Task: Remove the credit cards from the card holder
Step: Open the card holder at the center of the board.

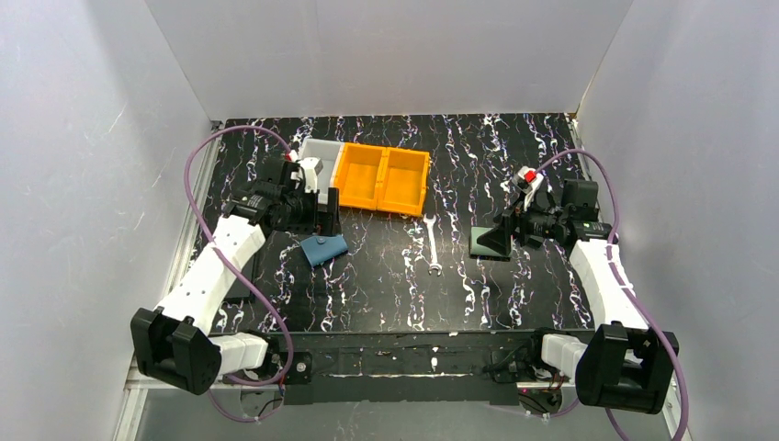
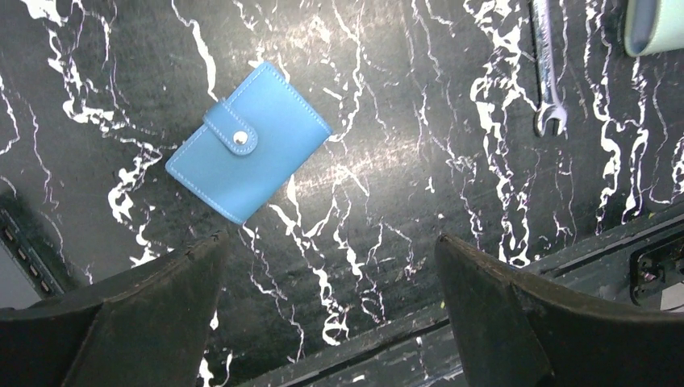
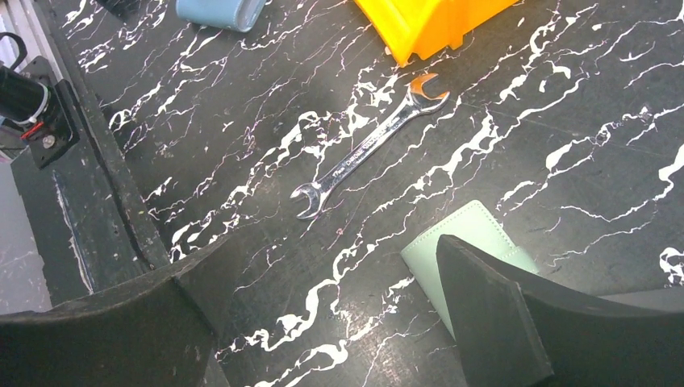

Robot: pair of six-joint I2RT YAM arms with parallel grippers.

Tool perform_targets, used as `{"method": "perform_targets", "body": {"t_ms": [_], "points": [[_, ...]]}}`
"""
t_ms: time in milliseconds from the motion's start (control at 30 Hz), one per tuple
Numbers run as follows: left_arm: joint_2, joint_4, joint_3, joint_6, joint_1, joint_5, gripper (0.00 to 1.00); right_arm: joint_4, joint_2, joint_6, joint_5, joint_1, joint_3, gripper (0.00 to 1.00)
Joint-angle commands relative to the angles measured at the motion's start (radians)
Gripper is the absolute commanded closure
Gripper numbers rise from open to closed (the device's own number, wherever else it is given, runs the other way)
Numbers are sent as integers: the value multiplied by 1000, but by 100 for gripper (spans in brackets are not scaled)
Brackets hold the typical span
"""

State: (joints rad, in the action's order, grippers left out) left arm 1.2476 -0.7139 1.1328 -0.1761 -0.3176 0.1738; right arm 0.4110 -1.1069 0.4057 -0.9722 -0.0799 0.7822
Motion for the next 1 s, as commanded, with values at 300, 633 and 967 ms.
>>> {"method": "perform_targets", "body": {"t_ms": [300,633,967], "points": [[-105,178,-146,-104,-10,93,1,21,-23,99,-34,2,17,0],[67,101,-92,-144,-18,-153,15,58,-33,133,5,4,31,0],[408,-49,124,199,-108,-283,52,43,-13,120,29,4,19,0]]}}
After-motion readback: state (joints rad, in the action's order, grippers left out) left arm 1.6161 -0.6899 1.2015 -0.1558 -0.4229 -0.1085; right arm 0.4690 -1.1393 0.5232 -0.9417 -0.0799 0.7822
